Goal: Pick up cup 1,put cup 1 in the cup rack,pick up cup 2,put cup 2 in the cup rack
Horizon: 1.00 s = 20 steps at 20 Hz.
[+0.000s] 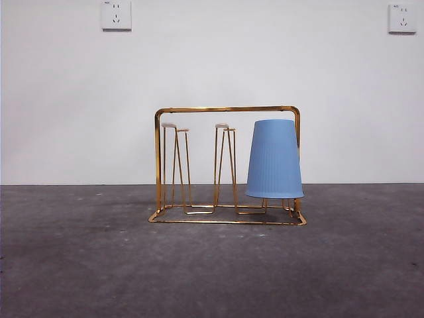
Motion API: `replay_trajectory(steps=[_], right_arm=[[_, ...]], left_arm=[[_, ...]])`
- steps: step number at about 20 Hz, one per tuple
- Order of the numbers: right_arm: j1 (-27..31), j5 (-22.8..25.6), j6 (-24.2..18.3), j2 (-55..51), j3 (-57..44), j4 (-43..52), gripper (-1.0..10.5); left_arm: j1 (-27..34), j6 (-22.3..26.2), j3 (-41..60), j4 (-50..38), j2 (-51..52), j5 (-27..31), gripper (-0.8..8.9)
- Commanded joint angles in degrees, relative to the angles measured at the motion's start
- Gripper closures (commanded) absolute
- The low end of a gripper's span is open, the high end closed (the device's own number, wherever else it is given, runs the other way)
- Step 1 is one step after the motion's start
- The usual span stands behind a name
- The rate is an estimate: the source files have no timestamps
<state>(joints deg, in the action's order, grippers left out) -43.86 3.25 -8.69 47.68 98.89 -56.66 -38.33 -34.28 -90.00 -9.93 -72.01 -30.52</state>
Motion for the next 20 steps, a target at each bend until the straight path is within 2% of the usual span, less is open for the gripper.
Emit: replay_trajectory(steps=[1, 3, 6, 10, 16, 20], right_arm=[[0.00, 3.45, -0.46, -0.46, -0.46, -3.41, 3.8], [0.00, 5.29, -0.46, -0.76, -0.46, -5.14, 3.8], [0.00, 5.99, -0.44, -0.76, -0.46, -6.45, 3.8], [0.00, 5.99, -0.33, -0.66, -0.48, -7.34, 3.8], [0.00, 8.63, 1.07, -0.68, -0.48, -11.63, 3.8], [0.00, 9.22, 1.62, -0.68, -0.48, -13.16, 3.8]], left_arm=[[0.61, 17.88, 0.00, 18.36, 1.40, 10.84, 8.21], [0.57, 23.32, 0.00, 27.78, 1.70, 18.84, 8.21], [0.50, 28.61, 0.02, 37.51, 1.62, 28.61, 8.22], [0.02, 28.37, 0.04, 43.87, 1.62, 42.34, 8.22], [-0.22, 28.81, 2.84, 43.58, 1.86, 44.11, 8.22], [-0.24, 28.79, 9.07, 37.83, 1.86, 44.11, 8.22]])
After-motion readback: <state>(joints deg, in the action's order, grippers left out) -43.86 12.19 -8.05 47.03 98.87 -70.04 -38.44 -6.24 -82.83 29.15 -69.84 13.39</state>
